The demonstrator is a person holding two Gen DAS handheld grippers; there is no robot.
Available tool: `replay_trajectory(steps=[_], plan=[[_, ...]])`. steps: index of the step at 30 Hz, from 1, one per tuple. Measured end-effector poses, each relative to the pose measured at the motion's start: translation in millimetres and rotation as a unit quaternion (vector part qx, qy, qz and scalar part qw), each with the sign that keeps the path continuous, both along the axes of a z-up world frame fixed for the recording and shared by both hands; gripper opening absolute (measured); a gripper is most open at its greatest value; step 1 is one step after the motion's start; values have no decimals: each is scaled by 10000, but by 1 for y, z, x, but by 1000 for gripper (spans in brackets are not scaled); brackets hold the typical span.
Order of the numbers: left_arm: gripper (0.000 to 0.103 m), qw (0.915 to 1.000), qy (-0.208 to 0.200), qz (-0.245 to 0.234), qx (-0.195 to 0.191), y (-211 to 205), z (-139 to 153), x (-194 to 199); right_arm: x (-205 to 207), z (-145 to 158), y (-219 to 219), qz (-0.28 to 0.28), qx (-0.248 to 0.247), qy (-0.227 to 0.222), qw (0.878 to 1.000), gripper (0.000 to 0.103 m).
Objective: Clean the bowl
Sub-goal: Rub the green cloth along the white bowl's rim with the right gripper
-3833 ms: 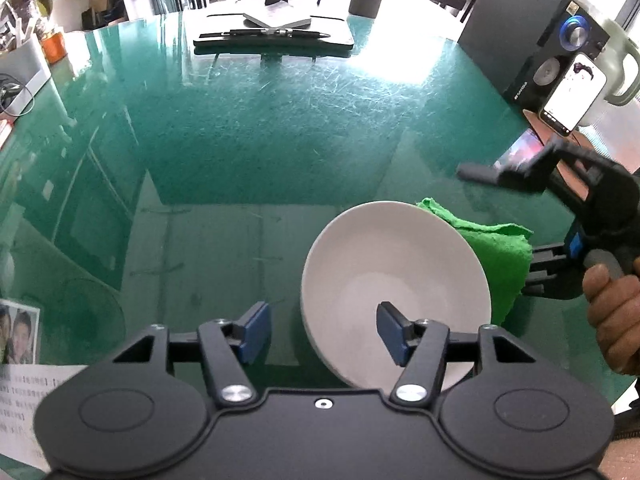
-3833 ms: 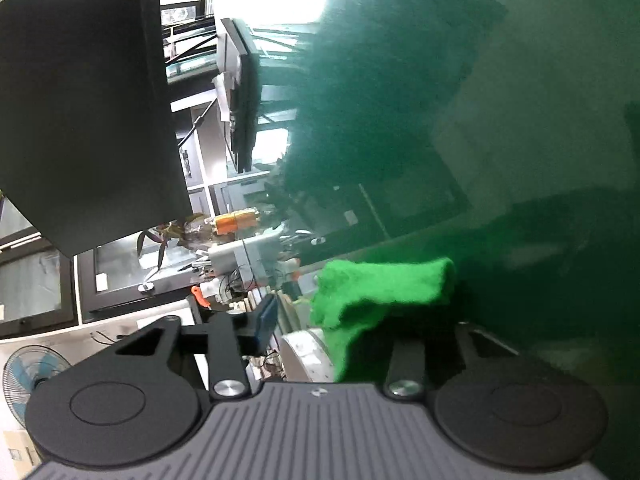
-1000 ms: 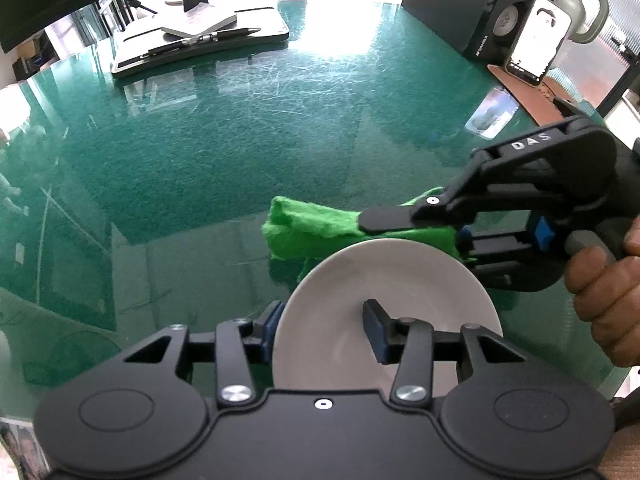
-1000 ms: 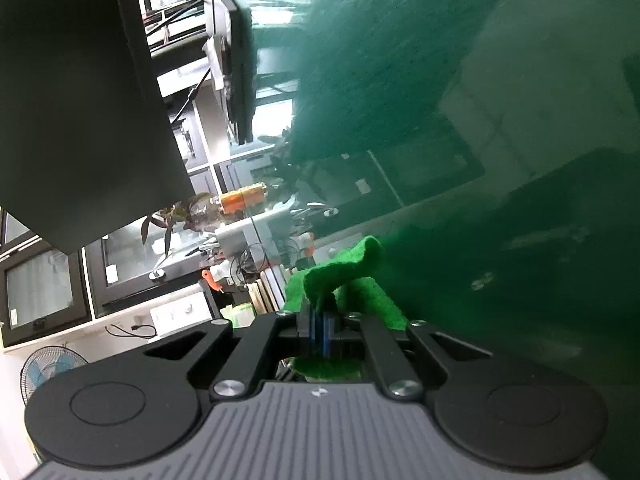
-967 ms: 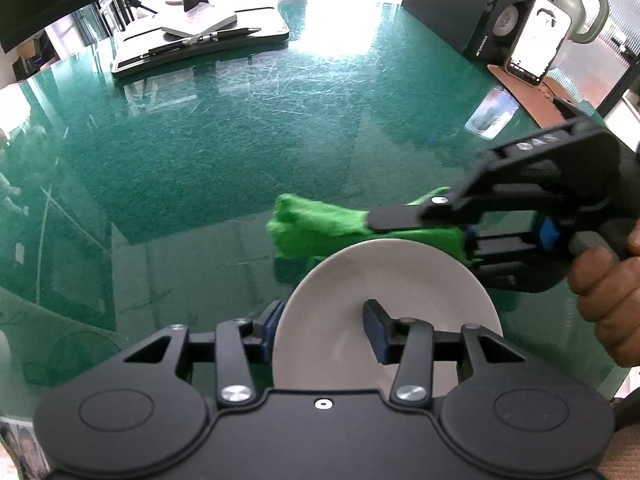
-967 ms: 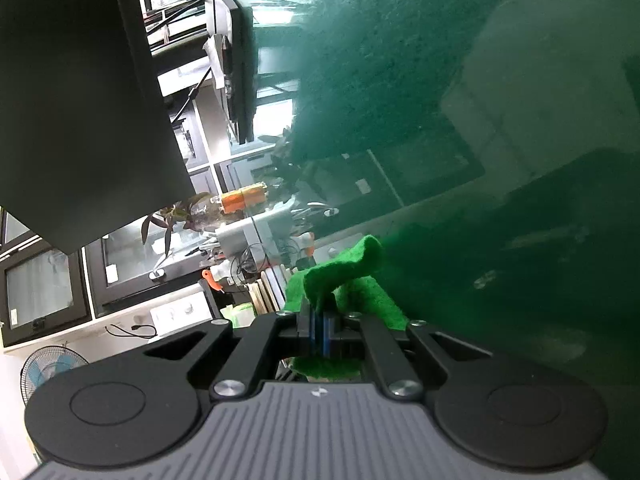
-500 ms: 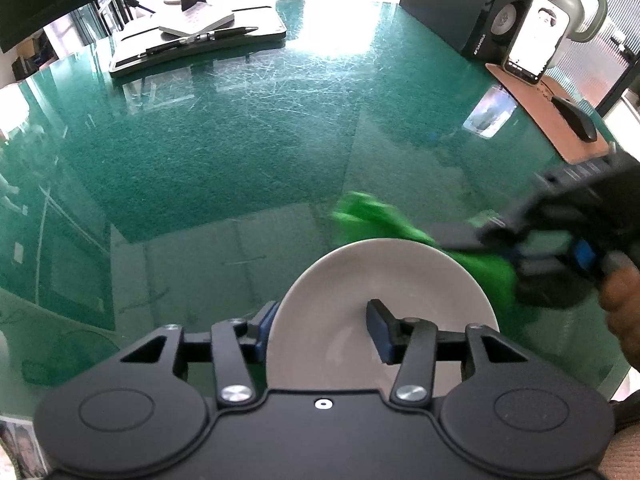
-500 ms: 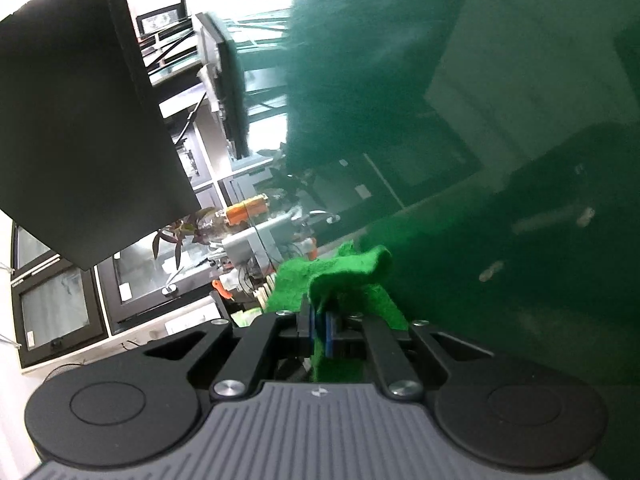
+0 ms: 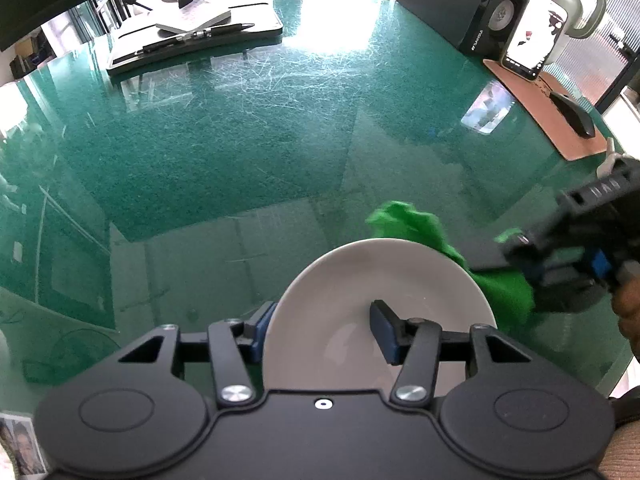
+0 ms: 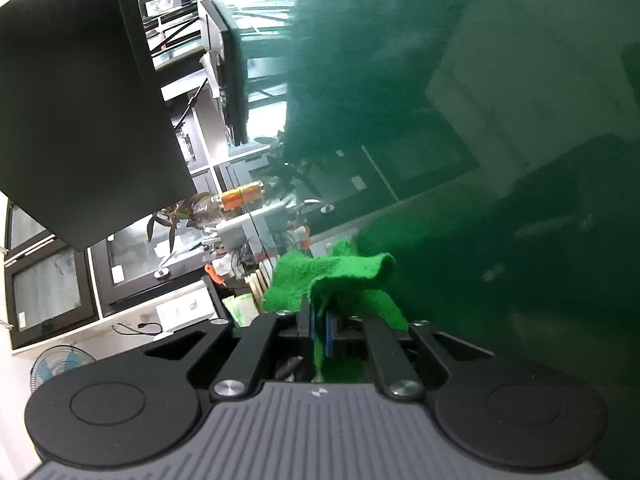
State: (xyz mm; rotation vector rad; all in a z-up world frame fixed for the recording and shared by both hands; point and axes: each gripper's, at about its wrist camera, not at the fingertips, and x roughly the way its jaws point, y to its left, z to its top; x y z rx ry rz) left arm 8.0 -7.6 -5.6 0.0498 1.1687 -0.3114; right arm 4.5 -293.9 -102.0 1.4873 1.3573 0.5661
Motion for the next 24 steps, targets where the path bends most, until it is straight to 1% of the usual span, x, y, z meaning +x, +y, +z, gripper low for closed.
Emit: replay_trajectory(steps=[4, 9, 13, 18, 21, 24], plan=[[52, 10000, -9, 25, 20, -1, 0, -1, 20, -7, 21, -73, 41, -11, 10000, 6], [52, 10000, -5, 40, 42, -2, 1, -1, 41, -4, 52, 152, -32, -162, 9997, 6], [54, 10000, -2, 26, 25, 0, 0, -1, 31, 2, 34, 35, 23, -240, 9997, 6], [54, 10000, -11, -9, 21, 0, 0, -1, 5, 1, 6, -53, 79, -43, 9999, 7], [54, 10000, -3, -28, 28, 0, 0, -1, 7, -1, 8, -81, 84, -20, 9999, 7], [54, 10000, -1, -40, 53, -2, 0, -2, 21, -2, 22, -53, 27, -117, 9999, 7]])
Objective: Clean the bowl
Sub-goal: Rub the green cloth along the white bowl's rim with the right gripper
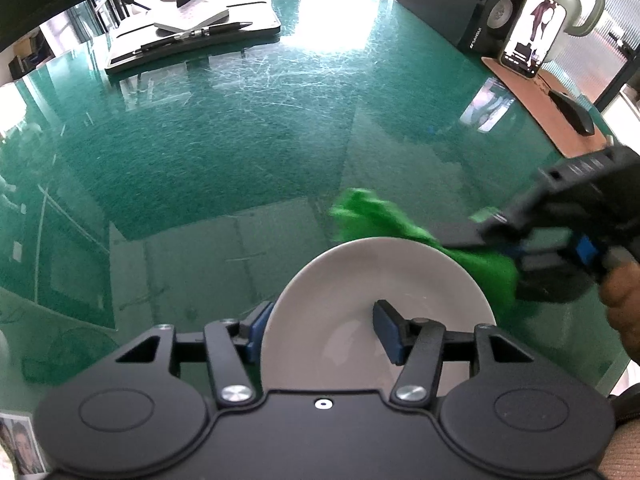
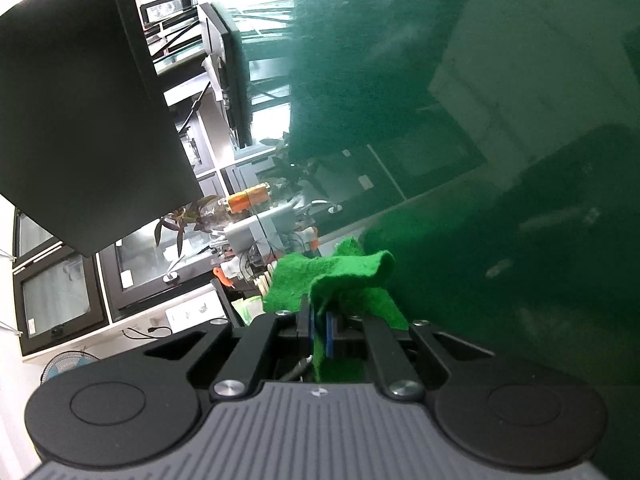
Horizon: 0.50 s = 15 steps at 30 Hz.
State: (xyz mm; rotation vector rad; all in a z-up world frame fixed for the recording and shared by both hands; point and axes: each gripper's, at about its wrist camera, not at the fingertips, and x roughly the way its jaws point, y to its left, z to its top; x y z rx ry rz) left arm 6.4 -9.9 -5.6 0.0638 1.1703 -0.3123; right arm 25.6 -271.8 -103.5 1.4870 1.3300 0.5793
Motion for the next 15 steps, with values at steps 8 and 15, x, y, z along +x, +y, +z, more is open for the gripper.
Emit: replay_trajectory(steps=[8, 15], plan=[[61, 10000, 33, -39, 9, -1, -1, -1, 17, 0, 28, 265, -180, -135, 9994, 7], [61, 9999, 36, -128, 13, -1, -1, -1, -17, 5, -16, 89, -114, -23, 9999, 7]])
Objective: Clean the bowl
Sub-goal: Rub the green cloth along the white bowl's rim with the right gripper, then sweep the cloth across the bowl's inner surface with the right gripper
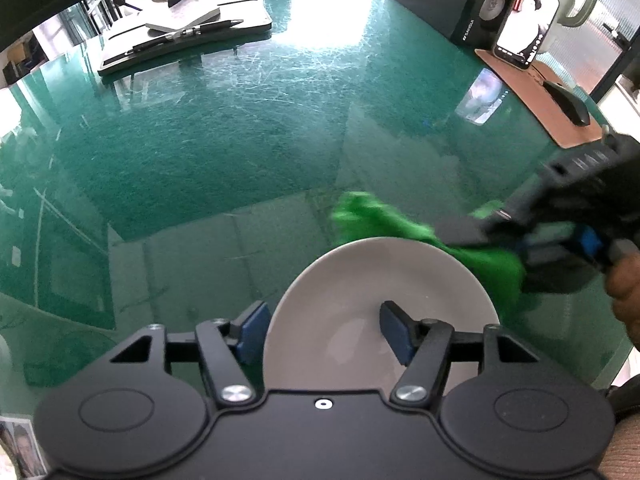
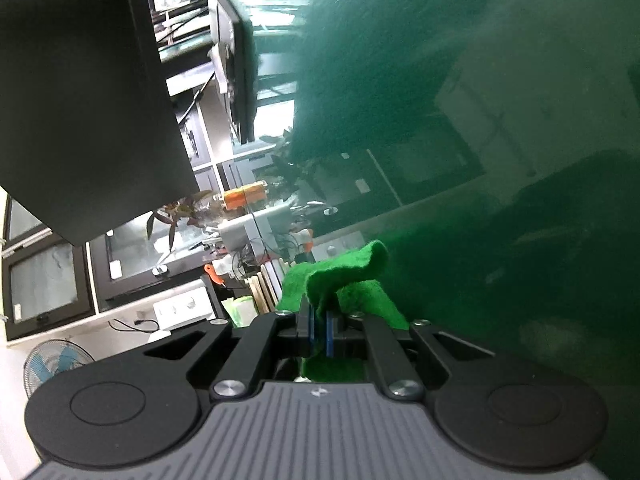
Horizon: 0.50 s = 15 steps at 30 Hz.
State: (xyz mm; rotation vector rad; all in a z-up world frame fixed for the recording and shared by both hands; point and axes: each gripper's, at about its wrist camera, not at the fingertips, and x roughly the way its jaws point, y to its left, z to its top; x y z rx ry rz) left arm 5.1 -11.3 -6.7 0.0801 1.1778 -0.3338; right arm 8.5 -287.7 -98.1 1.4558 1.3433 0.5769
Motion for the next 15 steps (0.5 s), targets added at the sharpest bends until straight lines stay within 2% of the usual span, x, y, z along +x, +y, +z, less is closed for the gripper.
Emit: replay_trajectory(steps=[5, 12, 15], plan=[[62, 10000, -7, 8, 0, 0, 0, 0, 2, -6, 2, -24, -20, 110, 9999, 7], [62, 10000, 4, 36, 16, -1, 0, 0, 40, -9, 54, 315, -59, -141, 9994, 7], [65, 10000, -3, -5, 15, -2, 0, 0, 34, -3, 44, 268, -51, -207, 9994, 7]])
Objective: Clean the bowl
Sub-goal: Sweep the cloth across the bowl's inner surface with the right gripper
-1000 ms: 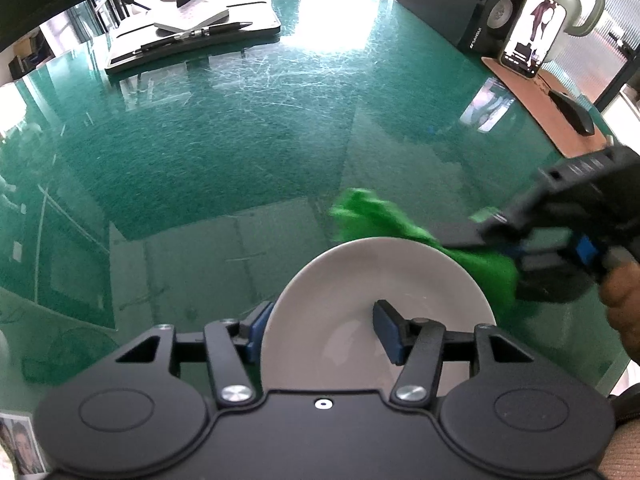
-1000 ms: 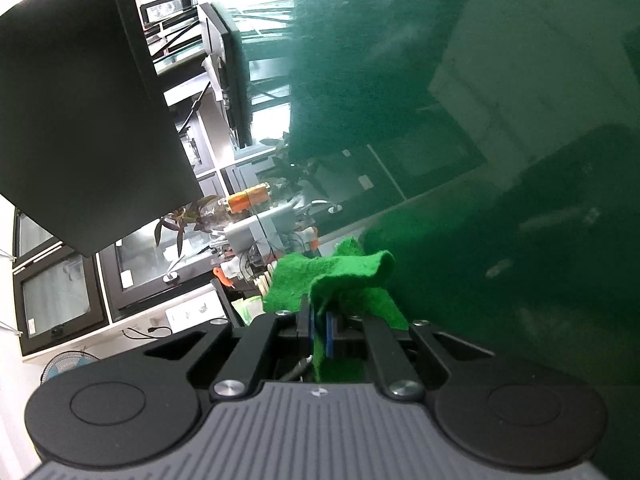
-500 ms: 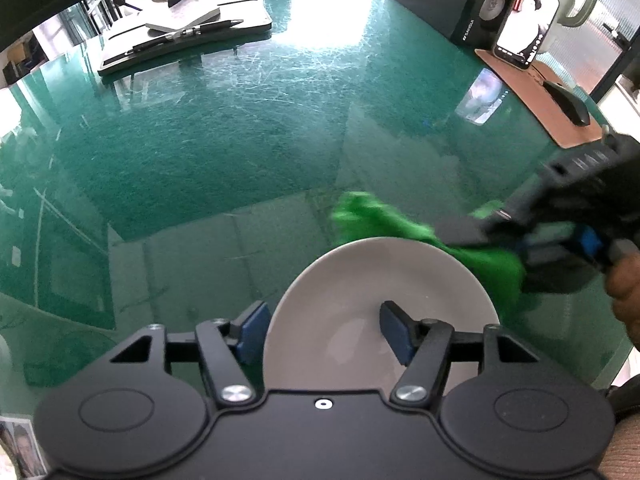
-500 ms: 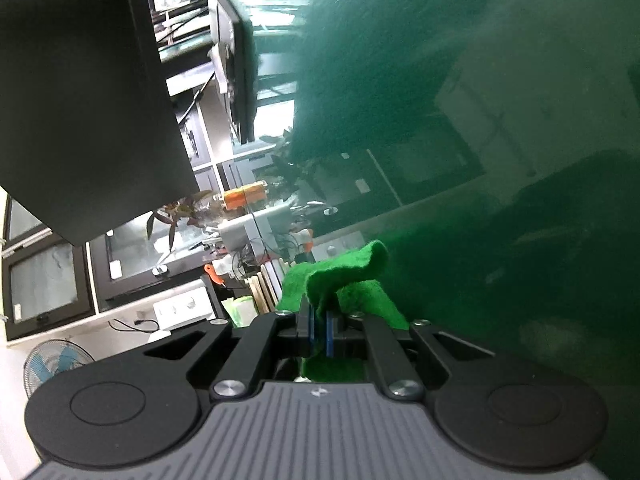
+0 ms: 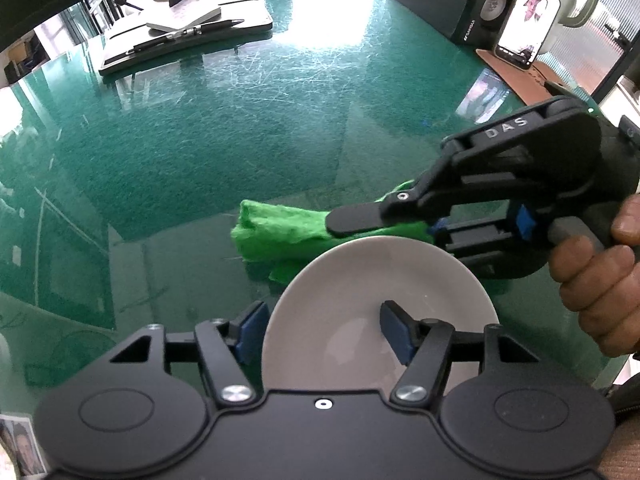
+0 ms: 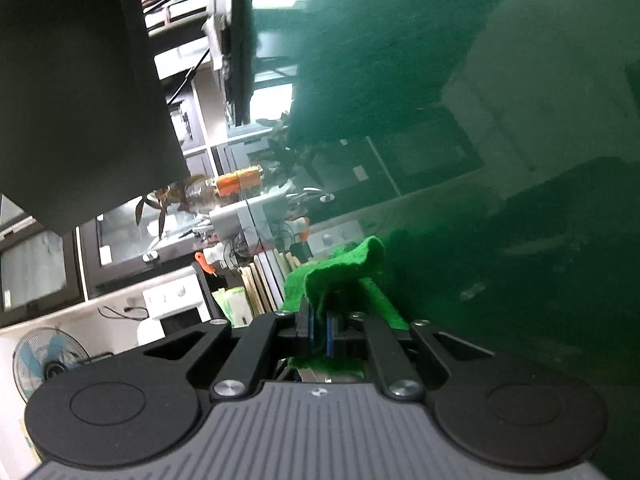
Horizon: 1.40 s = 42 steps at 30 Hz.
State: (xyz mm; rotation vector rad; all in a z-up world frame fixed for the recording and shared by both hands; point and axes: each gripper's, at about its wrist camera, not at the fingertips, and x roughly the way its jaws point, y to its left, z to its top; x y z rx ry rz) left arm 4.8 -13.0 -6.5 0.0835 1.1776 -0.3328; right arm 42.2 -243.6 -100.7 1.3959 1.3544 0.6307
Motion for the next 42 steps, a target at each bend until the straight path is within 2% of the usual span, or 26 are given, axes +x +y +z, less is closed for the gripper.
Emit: replay_trajectory(steps=[5, 8, 13, 18, 21, 23, 28, 33, 36, 38, 40, 42], plan=[[67, 10000, -9, -80, -1, -1, 0, 1, -30, 8, -44, -187, -26, 84, 9998, 7], [67, 10000, -21, -91, 2, -2, 0, 1, -40, 10, -52, -204, -18, 149, 9997, 7], [67, 10000, -23, -80, 5, -2, 0, 1, -25, 4, -37, -304, 45, 153, 9994, 7], [68, 10000, -41, -25, 16, -3, -1, 0, 3, 2, 0, -43, 25, 34, 10000, 7], [70, 10000, -56, -42, 15, -3, -1, -1, 2, 5, -1, -31, -5, -14, 10000, 7], [74, 9999, -68, -95, 24, -5, -2, -1, -7, 7, -16, -125, -37, -11, 9999, 7], [76, 9999, -68, -135, 32, -7, -2, -1, -35, 10, -54, -297, -119, 140, 9994, 7], [75, 9995, 3, 272, 151, -4, 4, -4, -46, 11, -68, -460, -47, 172, 9988, 7], [80, 9987, 141, 478, -101, 5, 9, -17, -41, 10, -68, -589, 37, 130, 9982, 7], [81, 9983, 180, 540, -107, 6, 10, -24, -36, 9, -65, -598, 59, 113, 9981, 7], [81, 9980, 137, 620, 22, 4, 10, -31, -30, 7, -61, -556, 59, 103, 9984, 7], [81, 9963, -53, 782, 356, 0, 11, -36, -22, 7, -53, -453, 38, 66, 9989, 7]])
